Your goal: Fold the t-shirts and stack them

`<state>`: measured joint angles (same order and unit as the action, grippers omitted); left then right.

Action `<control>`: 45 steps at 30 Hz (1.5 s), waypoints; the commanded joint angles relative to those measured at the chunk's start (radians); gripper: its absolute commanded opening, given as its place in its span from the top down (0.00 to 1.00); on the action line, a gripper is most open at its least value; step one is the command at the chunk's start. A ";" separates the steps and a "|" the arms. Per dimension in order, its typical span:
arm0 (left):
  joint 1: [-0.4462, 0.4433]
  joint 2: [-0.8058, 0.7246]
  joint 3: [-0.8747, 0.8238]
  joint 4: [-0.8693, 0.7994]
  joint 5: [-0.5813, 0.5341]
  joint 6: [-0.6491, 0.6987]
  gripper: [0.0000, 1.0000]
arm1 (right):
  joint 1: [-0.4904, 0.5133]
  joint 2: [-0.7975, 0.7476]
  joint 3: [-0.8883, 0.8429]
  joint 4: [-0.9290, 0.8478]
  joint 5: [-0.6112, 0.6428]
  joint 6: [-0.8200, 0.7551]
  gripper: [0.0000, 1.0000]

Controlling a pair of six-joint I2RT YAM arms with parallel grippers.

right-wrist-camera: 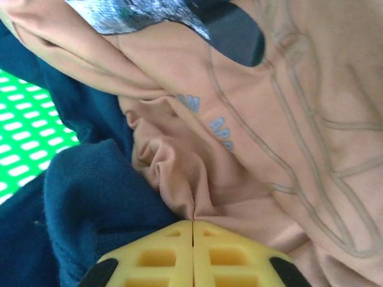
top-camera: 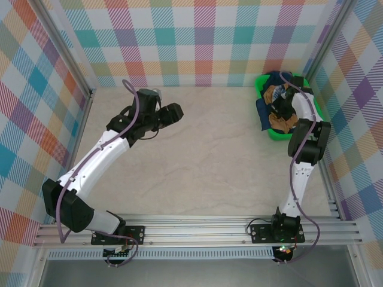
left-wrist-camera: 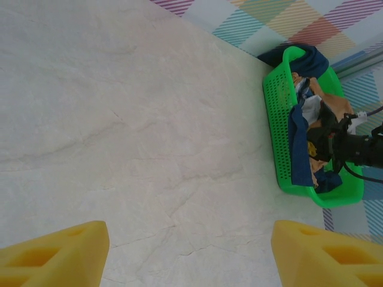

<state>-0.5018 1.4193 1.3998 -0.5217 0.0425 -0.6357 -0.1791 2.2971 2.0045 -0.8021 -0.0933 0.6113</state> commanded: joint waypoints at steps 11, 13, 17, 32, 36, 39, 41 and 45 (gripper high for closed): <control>-0.004 0.001 -0.024 -0.007 0.012 0.013 0.30 | 0.010 -0.298 -0.064 0.045 0.143 0.000 1.00; -0.004 0.006 -0.024 -0.003 0.013 0.011 0.30 | 0.009 -0.326 -0.059 0.057 0.136 -0.014 1.00; -0.004 0.012 -0.022 -0.002 0.021 0.007 0.30 | 0.010 -0.392 -0.048 0.100 0.136 -0.033 1.00; -0.014 0.003 -0.046 0.001 0.020 -0.014 0.30 | 0.077 -0.295 0.083 -0.012 0.043 -0.152 1.00; -0.014 -0.004 -0.053 -0.009 0.017 -0.018 0.30 | 0.093 -0.432 -0.036 0.156 0.102 -0.105 1.00; -0.015 -0.001 -0.053 -0.014 0.017 -0.017 0.30 | 0.087 -0.468 0.022 0.265 0.092 -0.073 1.00; -0.015 0.002 -0.052 -0.019 0.014 -0.014 0.30 | 0.087 -0.468 0.101 0.337 0.034 -0.065 1.00; -0.014 0.010 -0.041 -0.056 -0.033 -0.015 0.30 | 0.115 -0.458 0.285 0.473 -0.118 -0.034 1.00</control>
<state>-0.5037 1.4330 1.3514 -0.5282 0.0502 -0.6403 -0.0834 1.9209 2.1628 -0.5426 -0.0879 0.5457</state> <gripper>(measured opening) 0.703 0.046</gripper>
